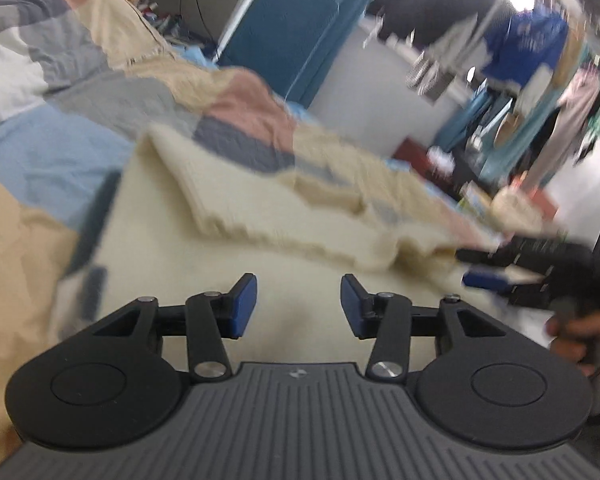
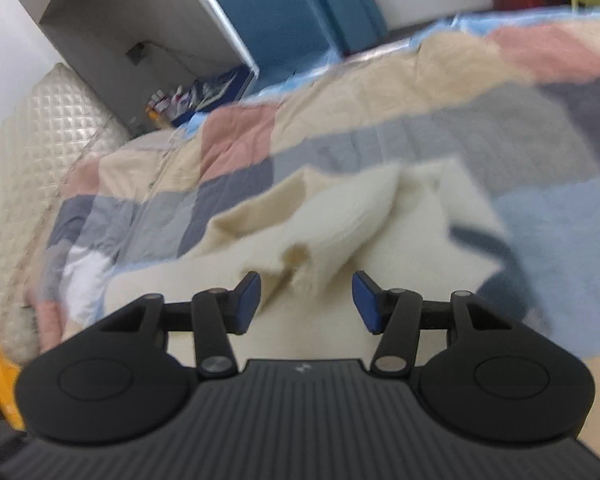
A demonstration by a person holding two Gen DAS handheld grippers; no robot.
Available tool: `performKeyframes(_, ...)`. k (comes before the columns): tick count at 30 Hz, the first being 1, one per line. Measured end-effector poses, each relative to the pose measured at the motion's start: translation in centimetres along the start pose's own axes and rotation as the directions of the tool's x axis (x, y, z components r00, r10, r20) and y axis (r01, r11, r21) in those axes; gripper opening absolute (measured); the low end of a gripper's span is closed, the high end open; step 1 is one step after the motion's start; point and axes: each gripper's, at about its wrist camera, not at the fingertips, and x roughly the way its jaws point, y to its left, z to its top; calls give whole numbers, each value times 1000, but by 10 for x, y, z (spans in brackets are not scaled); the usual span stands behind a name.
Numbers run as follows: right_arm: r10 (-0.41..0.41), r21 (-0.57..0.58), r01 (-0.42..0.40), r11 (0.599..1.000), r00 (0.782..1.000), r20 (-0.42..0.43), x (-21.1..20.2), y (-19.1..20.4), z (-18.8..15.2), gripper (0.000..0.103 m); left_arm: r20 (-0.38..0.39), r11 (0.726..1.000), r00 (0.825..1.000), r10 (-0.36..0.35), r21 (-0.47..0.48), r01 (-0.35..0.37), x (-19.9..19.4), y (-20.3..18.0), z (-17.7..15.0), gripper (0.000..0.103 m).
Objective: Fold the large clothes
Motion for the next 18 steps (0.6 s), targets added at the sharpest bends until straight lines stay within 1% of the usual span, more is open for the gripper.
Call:
performKeyframes(1,20,43,-18,999,999,-47,7,-5,-2,53,-7,1000,1000,21,13,-21,5,-2,-3,45)
performKeyframes(2,27,63,-22,998,996,-90,13,-7,-4,53,-9,999,999,38,28,-38,10,-3,-5,44)
performKeyframes(3,31,59,-25,998,993,-110,19,-7,-6,53,-10,998,999,52,44,-51,14,-4,-6,43)
performKeyframes(5,-2,5,3,1000,993,-116,26,0,-9,52,-8,996,997,73,58,-73,22,-3,-3,38)
performKeyframes(7,-39,-37,35,999,991,-124,38,5,-11,50,-5,994,996,91,52,-91,31,0,5,37)
performKeyframes(8,-61,-55,55,997,991,-120,43,8,-12,44,-2,993,995,104,55,-103,36,1,10,34)
performKeyframes(9,-77,-67,70,995,991,-112,48,9,-11,40,3,991,993,117,58,-117,42,3,15,33)
performKeyframes(10,-78,-62,71,996,991,-106,52,9,-9,38,10,990,991,130,61,-130,47,3,20,32)
performKeyframes(12,-87,-26,85,996,992,-88,57,4,-3,29,29,982,985,172,69,-174,60,3,30,31)
performKeyframes(15,-90,-3,90,996,994,-54,58,-3,2,28,69,978,977,200,41,-203,77,9,39,30)
performKeyframes(18,-130,-45,130,991,991,-13,65,-4,6,28,100,977,973,209,10,-211,91,17,47,30)
